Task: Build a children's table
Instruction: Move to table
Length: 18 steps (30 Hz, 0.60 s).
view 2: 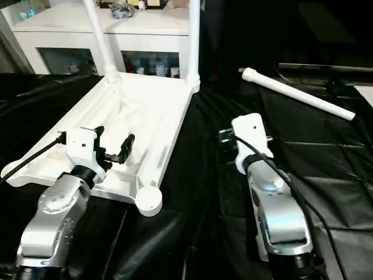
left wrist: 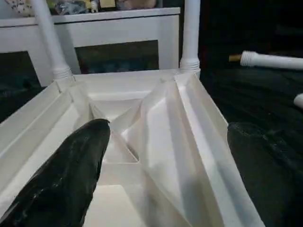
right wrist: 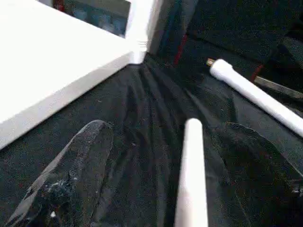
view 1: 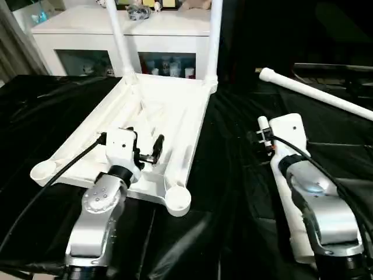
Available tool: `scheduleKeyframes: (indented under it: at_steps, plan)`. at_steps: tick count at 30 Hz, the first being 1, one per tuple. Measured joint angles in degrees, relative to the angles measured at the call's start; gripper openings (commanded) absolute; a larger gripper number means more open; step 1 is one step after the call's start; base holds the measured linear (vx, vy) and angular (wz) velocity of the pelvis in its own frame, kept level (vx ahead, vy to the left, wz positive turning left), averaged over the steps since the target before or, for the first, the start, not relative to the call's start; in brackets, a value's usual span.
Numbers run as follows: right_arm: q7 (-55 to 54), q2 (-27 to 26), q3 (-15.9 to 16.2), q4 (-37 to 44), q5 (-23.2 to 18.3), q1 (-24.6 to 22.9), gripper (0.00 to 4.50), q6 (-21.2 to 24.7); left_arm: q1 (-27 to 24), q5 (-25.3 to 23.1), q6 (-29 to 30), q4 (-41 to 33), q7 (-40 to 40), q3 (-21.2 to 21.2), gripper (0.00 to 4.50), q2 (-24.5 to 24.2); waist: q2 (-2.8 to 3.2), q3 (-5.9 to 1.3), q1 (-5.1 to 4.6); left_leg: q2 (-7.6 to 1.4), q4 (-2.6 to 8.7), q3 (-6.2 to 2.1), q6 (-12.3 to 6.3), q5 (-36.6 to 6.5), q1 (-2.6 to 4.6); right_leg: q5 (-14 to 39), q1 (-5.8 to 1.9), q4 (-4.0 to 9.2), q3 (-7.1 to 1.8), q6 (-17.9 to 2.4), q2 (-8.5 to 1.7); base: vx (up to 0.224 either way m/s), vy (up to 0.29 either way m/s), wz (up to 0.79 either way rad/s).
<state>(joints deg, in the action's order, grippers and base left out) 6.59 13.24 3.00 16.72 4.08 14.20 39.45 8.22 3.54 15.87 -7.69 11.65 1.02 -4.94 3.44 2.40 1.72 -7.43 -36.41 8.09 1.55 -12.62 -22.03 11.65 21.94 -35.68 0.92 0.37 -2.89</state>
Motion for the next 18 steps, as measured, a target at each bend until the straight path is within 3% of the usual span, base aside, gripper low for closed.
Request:
scheduleKeyframes:
  at_steps: [4, 5, 6, 7, 8, 10, 12, 13, 14, 15, 16, 17, 18]
  plan:
    - [1.2, -0.5, -0.1, 0.0, -1.3, -0.6, 3.79, -1.0, 0.0, -0.6, 0.0, 0.0, 0.0, -0.4, 4.46, -0.5, 0.01, 0.0, -0.03, -0.11, 0.01, 0.12, 0.0, 0.0, -0.01, 0.0, 0.0, 0.11, 0.01, 0.1, 0.03, 0.0, 0.0, 0.0]
    - [1.5, -0.5, -0.1, 0.0, -1.5, -0.9, 3.79, -1.4, 0.1, -1.0, 0.0, 0.0, 0.0, -0.6, 4.46, -0.6, 0.01, 0.03, -0.07, 0.18, 0.03, -0.72, -0.11, 0.1, -0.66, 0.1, -0.21, 0.14, 1.16, 0.0, -0.45, 0.0, 0.0, 0.0]
    - [1.6, -0.5, -0.1, 0.0, -1.7, -1.1, 3.79, -1.5, 0.1, -1.0, -0.1, -0.1, 0.0, -0.9, 4.46, -0.7, 0.29, 0.0, -0.78, 0.27, -0.11, -1.94, -0.27, 0.2, -1.03, 0.1, -0.44, 0.49, 2.51, -0.1, -0.56, 0.001, -0.028, 0.3]
    - [1.8, -0.6, 0.0, 0.0, -1.8, -1.2, 3.79, -1.6, 0.0, -1.1, -0.1, -0.1, 0.0, -1.0, 4.46, -0.8, 0.68, 0.14, -1.7, 0.36, -0.14, -3.78, -0.13, 0.4, -1.36, 0.3, -1.01, 0.71, 4.04, -1.3, -0.45, 0.041, -0.065, 0.55]
    - [2.1, -0.8, 0.2, 0.0, -1.8, -1.1, 3.79, -1.9, -0.1, -1.2, -0.1, -0.1, -0.1, -0.9, 4.46, -0.8, 0.87, 0.25, -2.28, 0.7, -0.13, -5.38, 0.08, 0.8, -1.4, 1.0, -1.29, -0.03, 4.85, -2.8, -0.27, 0.041, -0.065, 0.55]
    - [2.3, -1.3, 1.0, 0.0, -2.0, -1.1, 3.79, -2.5, -0.2, -1.2, -0.1, -0.1, -0.5, -0.8, 4.46, -1.1, 0.74, 0.17, -3.08, 2.17, 0.01, -9.65, 1.08, 1.3, -1.29, 4.1, -1.29, -3.33, 4.17, -7.3, 0.66, 0.003, -0.133, 0.58]
    - [2.3, -1.3, 1.2, 0.0, -2.0, -1.1, 3.79, -2.7, -0.3, -1.2, -0.1, -0.2, -0.7, -0.7, 4.46, -1.2, -0.17, -0.13, -2.98, 3.92, 1.52, -12.71, 2.37, 2.1, -1.07, 5.7, -1.36, -4.26, 3.19, -7.3, 1.01, -0.006, -0.196, 0.55]
    - [2.3, -1.2, 1.2, 0.0, -2.0, -1.2, 3.79, -2.7, -0.5, -1.2, 0.0, -0.3, -0.7, -0.8, 4.46, -1.1, -0.27, -0.14, -2.72, 4.48, 2.27, -14.35, 1.98, 1.9, -1.45, 5.7, -1.64, -3.68, 3.42, -7.2, 1.64, -0.048, -0.27, 0.58]
    - [2.2, -1.0, 1.0, 0.0, -2.0, -1.3, 3.79, -2.7, -0.6, -1.2, 0.0, -0.4, -0.7, -1.0, 4.46, -0.7, -0.67, 0.02, -2.24, 4.06, 0.24, -13.1, 0.15, 0.8, -2.1, 5.4, -1.83, -3.04, 4.69, -7.0, 1.64, -0.048, -0.27, 0.58]
    - [2.2, -0.7, 0.7, -0.1, -1.9, -1.5, 3.79, -2.7, -0.7, -1.1, 0.0, -0.6, -0.6, -1.8, 4.46, -0.3, -0.43, 0.03, -1.56, 2.43, -6.23, -8.84, -1.94, -0.6, -3.39, 5.3, -2.47, -2.82, 5.65, -6.8, 1.6, -0.048, -0.26, 0.55]
    - [2.2, -0.8, 0.7, -0.1, -2.0, -1.6, 3.79, -2.8, -1.4, -1.1, 0.0, -1.0, -0.6, -2.1, 4.46, -0.2, -1.83, 0.35, -1.19, 1.85, -10.79, -4.37, -3.53, -1.7, -2.88, 5.2, -2.48, -2.51, 5.55, -6.7, 1.89, -0.01, -0.257, 0.24]
    - [2.2, -0.9, 0.7, 0.2, -2.0, -1.5, 3.79, -3.0, -1.3, -1.1, 0.0, -1.1, -0.6, -2.1, 4.46, -0.3, -1.87, 0.09, -0.78, 2.11, -10.94, -2.46, -4.45, -2.7, -1.86, 4.8, -2.46, -2.08, 5.61, -6.6, 2.43, -0.01, -0.257, 0.24]
    - [2.1, -0.9, 0.6, 0.2, -2.0, -1.5, 3.79, -3.2, -1.2, -1.1, 0.0, -1.3, -0.6, -2.0, 4.46, -0.4, -1.65, -0.06, -0.58, 2.49, -9.42, -1.42, -5.37, -3.5, -0.64, 4.3, -2.21, -1.4, 5.77, -6.7, 3.48, -0.006, -0.253, 0.17]
